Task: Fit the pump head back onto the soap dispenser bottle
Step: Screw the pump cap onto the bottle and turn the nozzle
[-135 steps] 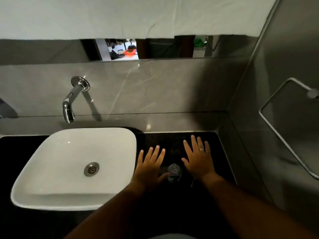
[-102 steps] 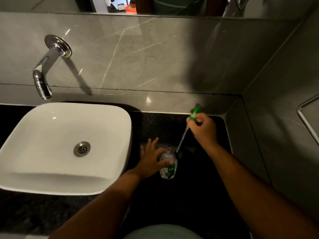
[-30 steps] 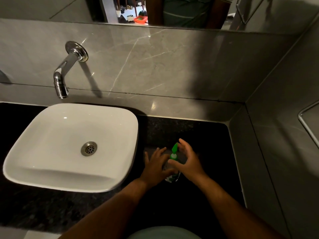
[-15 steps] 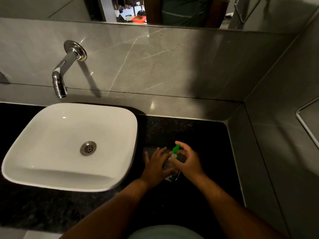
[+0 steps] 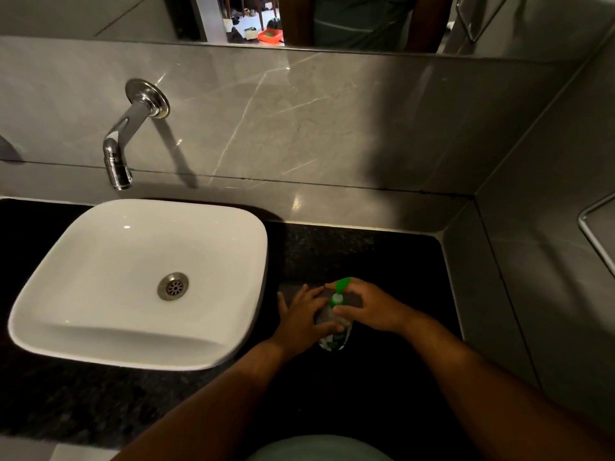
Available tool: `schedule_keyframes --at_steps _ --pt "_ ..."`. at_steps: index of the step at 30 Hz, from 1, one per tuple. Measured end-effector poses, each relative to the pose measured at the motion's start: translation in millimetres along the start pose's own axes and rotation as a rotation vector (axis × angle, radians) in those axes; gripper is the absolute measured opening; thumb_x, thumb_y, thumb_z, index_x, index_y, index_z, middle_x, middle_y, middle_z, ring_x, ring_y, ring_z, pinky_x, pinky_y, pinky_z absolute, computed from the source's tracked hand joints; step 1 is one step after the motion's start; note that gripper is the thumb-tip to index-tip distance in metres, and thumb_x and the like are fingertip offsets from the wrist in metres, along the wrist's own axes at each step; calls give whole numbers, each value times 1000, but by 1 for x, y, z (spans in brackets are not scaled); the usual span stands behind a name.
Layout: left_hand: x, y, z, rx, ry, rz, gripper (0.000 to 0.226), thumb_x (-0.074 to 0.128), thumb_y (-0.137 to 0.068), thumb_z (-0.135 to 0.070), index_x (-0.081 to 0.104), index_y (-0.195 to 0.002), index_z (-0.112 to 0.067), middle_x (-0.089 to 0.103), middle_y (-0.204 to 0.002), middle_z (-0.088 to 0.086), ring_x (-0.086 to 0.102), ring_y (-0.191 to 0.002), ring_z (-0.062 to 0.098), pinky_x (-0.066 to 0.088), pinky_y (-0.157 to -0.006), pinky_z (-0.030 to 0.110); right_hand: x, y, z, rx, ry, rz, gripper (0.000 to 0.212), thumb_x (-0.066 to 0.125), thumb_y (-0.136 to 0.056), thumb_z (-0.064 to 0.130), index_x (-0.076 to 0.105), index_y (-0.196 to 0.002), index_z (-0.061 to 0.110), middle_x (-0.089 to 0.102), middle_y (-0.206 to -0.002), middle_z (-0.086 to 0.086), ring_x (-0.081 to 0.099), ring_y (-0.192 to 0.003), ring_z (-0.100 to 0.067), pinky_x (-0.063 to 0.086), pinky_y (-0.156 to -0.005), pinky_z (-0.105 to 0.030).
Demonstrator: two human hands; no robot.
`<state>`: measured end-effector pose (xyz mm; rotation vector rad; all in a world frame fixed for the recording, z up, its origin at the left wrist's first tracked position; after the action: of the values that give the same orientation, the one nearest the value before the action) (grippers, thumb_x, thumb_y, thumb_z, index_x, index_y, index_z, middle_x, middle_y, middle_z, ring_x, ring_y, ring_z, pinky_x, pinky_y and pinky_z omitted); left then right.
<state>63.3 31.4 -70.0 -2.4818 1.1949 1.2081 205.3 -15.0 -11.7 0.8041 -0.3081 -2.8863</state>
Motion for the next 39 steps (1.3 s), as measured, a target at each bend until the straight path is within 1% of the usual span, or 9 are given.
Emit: schedule_keyframes --at_steps 3,6,8,12,20,23,26,33,39 --pt "3 -4 3 -16 -8 45 84 49 -61 -88 31 -136 -55 26 -151 -23 2 -144 18 -28 -97 62 -4 -9 0 28 25 118 41 73 -83 30 65 -121 16 62 -125 -2 57 -115 -9 44 -101 -25" --pt "6 -6 2 -27 -15 62 83 50 -59 -88 28 -134 -58 31 -149 -23 3 -145 20 -29 -96 63 -5 -10 -1 46 -20 140 25 74 -81 31 72 -103 22 73 -103 6 67 -97 -8 52 -86 -22" --pt "6 -5 1 -34 -3 63 82 51 -60 -86 32 -134 -56 34 -147 -22 4 -145 20 -29 -96 63 -5 -10 -2 46 -18 111 18 76 -79 33 74 -95 25 74 -92 9 68 -88 -7 52 -77 -16" --pt "5 -3 -2 -40 12 41 81 54 -60 -82 44 -132 -47 38 -146 -18 6 -145 18 -28 -97 61 -2 -10 -8 52 13 32 23 76 -79 29 75 -94 13 76 -92 -4 70 -85 -15 56 -82 -35" --pt "-5 3 -10 -72 30 -27 61 66 -75 -60 53 -130 -38 41 -145 -14 9 -145 18 -26 -100 62 10 1 -10 119 -38 -204 9 75 -80 23 74 -85 16 74 -81 4 68 -76 -4 55 -73 -39" --pt "-11 0 -11 -96 42 -68 57 68 -74 -58 56 -126 -38 43 -142 -15 12 -144 18 -23 -101 63 13 3 -5 123 -19 -346 11 73 -80 26 73 -91 23 72 -82 13 64 -76 3 39 -95 -34" --pt "-16 -4 -8 -108 40 -98 54 70 -73 -54 57 -123 -39 45 -141 -16 14 -144 18 -21 -102 63 13 4 2 120 154 -443 23 69 -83 34 73 -99 19 76 -96 -1 67 -90 -18 16 -113 -35" --pt "-15 -6 1 -140 8 -153 47 63 -76 -52 56 -121 -38 47 -140 -13 14 -144 17 -21 -103 63 20 3 14 95 275 -559 26 62 -85 42 73 -90 18 74 -77 -5 66 -76 -24 22 -117 -45" --pt "-14 -2 -1 -122 -71 -200 46 62 -78 -49 57 -121 -34 47 -140 -10 14 -144 18 -19 -104 63 27 10 15 52 254 -659 34 59 -83 45 74 -95 17 76 -84 -3 66 -80 -17 20 -114 -38"
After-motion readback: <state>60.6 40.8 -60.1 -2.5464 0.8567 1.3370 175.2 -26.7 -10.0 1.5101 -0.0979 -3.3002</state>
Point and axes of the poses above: each hand's wrist, its own y-axis away from the middle knuckle, its own x-axis out of the palm, z = x × y, the point moved 6 cm from there along -y, towards the middle knuckle
